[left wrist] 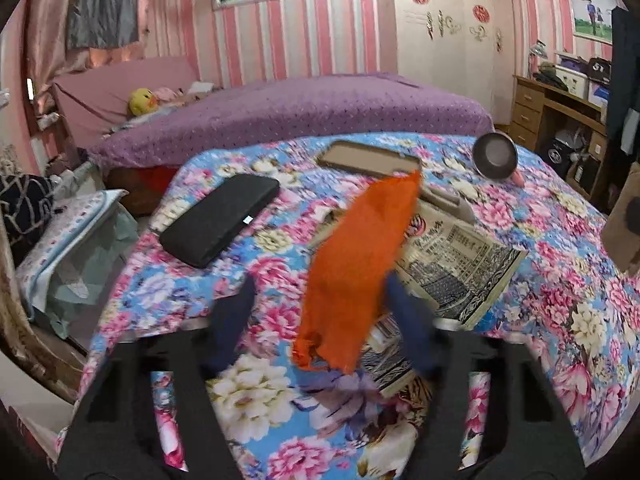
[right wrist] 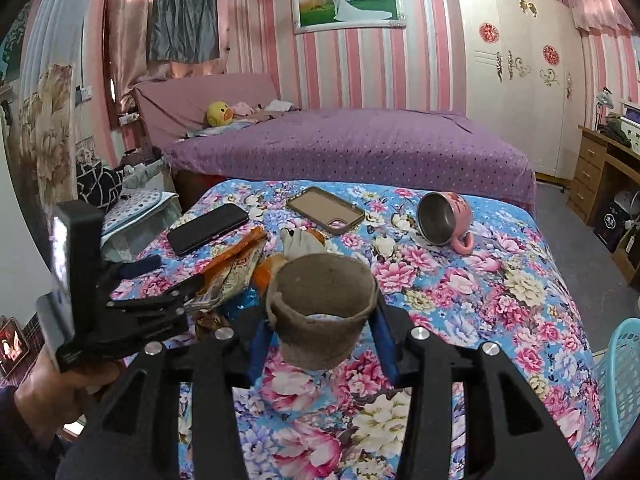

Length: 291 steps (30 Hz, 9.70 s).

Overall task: Collect trash
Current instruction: 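Grasp the brown paper cup with the right tool while the left tool grasps the orange wrapper, then carry both items to the blue basket and release them inside, then return both tools to the bed over the newspaper, then grasp the newspaper with the left tool while the right tool grasps crumpled brown paper, then carry newspaper and brown paper to the blue basket and release both, then return to the bed and grasp the blue plastic bag with the left tool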

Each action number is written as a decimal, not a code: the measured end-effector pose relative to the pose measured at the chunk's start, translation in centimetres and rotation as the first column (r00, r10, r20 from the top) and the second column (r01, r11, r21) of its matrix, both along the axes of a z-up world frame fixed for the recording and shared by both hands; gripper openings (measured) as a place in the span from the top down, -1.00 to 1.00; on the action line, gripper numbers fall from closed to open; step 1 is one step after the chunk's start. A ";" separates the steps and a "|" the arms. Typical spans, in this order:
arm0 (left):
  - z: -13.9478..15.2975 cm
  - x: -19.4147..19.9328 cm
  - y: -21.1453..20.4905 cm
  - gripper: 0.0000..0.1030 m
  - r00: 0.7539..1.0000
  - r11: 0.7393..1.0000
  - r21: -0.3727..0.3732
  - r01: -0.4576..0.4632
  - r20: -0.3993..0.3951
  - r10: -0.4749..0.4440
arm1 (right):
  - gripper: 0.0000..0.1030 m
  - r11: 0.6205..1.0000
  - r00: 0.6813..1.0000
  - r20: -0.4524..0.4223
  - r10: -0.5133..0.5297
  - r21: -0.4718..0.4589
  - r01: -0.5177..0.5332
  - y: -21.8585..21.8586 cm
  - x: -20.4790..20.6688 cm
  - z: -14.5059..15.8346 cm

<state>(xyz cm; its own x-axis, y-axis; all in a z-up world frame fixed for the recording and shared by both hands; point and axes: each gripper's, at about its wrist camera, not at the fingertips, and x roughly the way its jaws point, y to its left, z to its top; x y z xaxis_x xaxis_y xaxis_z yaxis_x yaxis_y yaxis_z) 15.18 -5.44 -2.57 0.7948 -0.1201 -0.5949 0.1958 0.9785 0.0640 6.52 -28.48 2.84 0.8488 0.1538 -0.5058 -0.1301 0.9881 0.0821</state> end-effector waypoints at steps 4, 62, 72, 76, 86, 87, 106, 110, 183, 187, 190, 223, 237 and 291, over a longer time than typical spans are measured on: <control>1.3 -0.7 1.3 1.00 1.000 0.997 -0.080 -0.017 0.014 0.019 | 0.14 0.999 0.999 0.019 -0.034 0.001 0.034 -1.4 -1.2 1.0; 3.4 -11.5 -48.8 -0.53 0.724 0.719 -0.211 0.663 -0.063 -0.686 | -0.46 0.771 0.771 -0.031 -0.636 -0.066 0.633 -41.7 -14.7 0.3; 11.1 -11.5 -32.1 -0.72 0.855 0.855 -0.077 0.513 0.135 -0.501 | -0.90 0.725 0.724 0.061 -0.687 -0.007 0.689 -34.6 -16.2 5.1; 12.4 -11.5 -22.3 -0.78 0.904 0.915 -0.062 0.398 0.195 -0.380 | -0.91 0.798 0.789 0.136 -0.599 0.016 0.603 -27.5 -15.8 8.6; 9.2 -8.8 -5.1 -0.79 0.978 0.990 -0.075 0.116 0.182 -0.101 | -0.91 0.927 0.923 0.130 -0.362 -0.057 0.372 -13.5 -9.8 8.8; 9.0 -8.6 -4.5 -0.79 0.980 0.991 -0.084 0.108 0.178 -0.092 | -0.91 0.932 0.931 0.126 -0.344 -0.073 0.354 -12.5 -9.4 8.6; 2.9 -5.2 -1.8 -0.79 0.995 0.997 -0.070 0.043 0.092 -0.036 | -0.91 0.939 0.941 0.085 -0.327 -0.081 0.334 -7.9 -5.8 7.0; 1.8 -3.5 -1.0 -0.76 0.997 0.994 -0.093 0.053 0.063 -0.047 | -0.91 0.950 0.952 0.051 -0.302 -0.069 0.305 -6.1 -4.8 5.3; 3.8 -6.2 8.7 1.00 0.988 0.980 -0.199 -0.024 0.144 0.054 | 0.27 1.000 0.998 -0.069 0.011 0.005 -0.011 7.4 1.7 -2.2; 4.4 -6.9 7.6 1.00 0.986 0.983 -0.181 0.003 0.163 0.027 | 0.27 1.000 0.999 -0.027 -0.022 -0.006 0.022 3.5 0.5 1.2; 5.3 -7.5 6.7 1.00 0.983 0.981 -0.194 0.024 0.181 0.012 | 0.27 0.998 0.998 0.008 -0.061 -0.028 0.061 0.3 -0.5 4.2; 14.6 -12.2 -24.7 1.00 0.853 0.811 -0.272 0.519 0.230 -0.468 | 0.27 0.834 0.828 0.103 -0.551 0.086 0.545 -28.8 -13.7 4.7; 9.5 -10.9 -42.2 1.00 0.748 0.711 -0.241 0.660 0.131 -0.650 | 0.27 0.757 0.753 0.080 -0.653 0.079 0.648 -34.8 -15.1 2.3; 2.8 -2.5 -0.3 -0.62 0.999 0.987 -0.158 -0.035 0.036 0.041 | -0.82 0.983 0.965 0.192 -0.178 -0.014 0.184 -10.3 1.8 8.9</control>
